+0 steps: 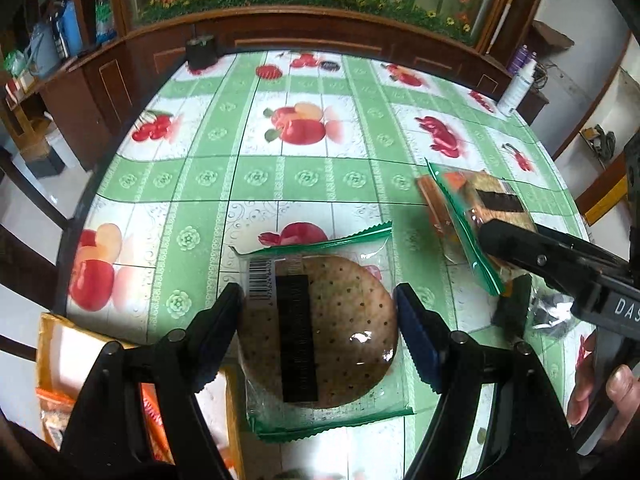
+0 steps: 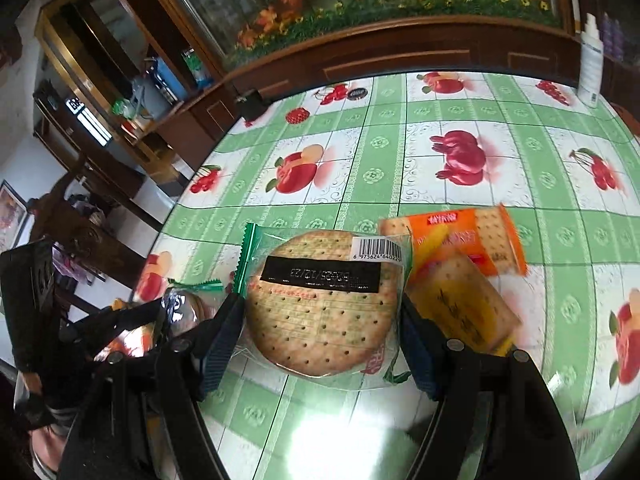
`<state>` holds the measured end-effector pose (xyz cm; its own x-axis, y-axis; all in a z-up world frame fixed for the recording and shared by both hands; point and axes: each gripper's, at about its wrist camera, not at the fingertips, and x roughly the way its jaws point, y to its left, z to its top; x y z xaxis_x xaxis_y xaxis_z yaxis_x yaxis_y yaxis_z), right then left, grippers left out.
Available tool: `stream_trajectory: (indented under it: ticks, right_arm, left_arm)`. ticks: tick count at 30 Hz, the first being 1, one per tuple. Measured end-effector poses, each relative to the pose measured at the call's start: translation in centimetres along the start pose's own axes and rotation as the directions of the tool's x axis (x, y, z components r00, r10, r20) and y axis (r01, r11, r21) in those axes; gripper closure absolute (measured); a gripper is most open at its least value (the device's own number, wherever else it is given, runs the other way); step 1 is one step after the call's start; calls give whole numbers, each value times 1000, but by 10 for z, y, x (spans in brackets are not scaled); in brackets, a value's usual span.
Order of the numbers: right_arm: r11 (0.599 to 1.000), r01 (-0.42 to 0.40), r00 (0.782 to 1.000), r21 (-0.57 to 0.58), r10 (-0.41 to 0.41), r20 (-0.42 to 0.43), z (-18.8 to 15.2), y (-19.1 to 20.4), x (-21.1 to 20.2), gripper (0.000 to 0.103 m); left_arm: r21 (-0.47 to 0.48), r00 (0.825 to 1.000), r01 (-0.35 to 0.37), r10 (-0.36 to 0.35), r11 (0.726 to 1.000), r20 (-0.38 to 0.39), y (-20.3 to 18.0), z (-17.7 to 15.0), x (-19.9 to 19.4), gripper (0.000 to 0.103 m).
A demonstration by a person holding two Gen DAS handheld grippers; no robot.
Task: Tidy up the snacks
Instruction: 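Carry both round biscuit packs over the white box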
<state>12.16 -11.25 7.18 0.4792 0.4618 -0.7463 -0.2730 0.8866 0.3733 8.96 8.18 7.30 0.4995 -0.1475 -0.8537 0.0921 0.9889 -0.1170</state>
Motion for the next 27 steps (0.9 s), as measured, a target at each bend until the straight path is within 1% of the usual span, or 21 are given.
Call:
stream_trajectory:
  ticks: [3,9,12,14,17,21,24,27]
  right_arm:
    - [1000,-16,1000,-8,16,13,-11,3,-14,29]
    - [999,-43,999,-31,44,31,-34,14,-33,29]
    - [997,-57,998,-42,59,33,-46,21,-38,29]
    - [996,-69,997,-50,71,33,-53,26,-42,29]
    - [995,-84,996,-59,86,30,-63,34,-45,29]
    - [991,-105,994,-79,107,24,-75,47,-47,29]
    - [988,-124,992,-96,126,22,-82,57,-48,29]
    - [983,-139,990,-119,142,13,-90,71,-47,29]
  left_arm:
    - [6,1000,-1,1,1000,19,-3,-7,-13,26]
    - [31,997,-32,30,999,69,-9,-28,-38,26]
    - [48,994,-66,61,997,96,-11,-41,-48,26]
    - [47,993,-63,58,997,104,-9,-49,-54,26]
    - [51,988,-87,79,995,130,-7,-63,-65,26]
    - [50,985,-98,90,994,144,-3,-77,-76,26]
    - [42,981,-119,111,992,162,3,-86,-84,26]
    - [23,981,-104,99,994,167,10,-94,-91,26]
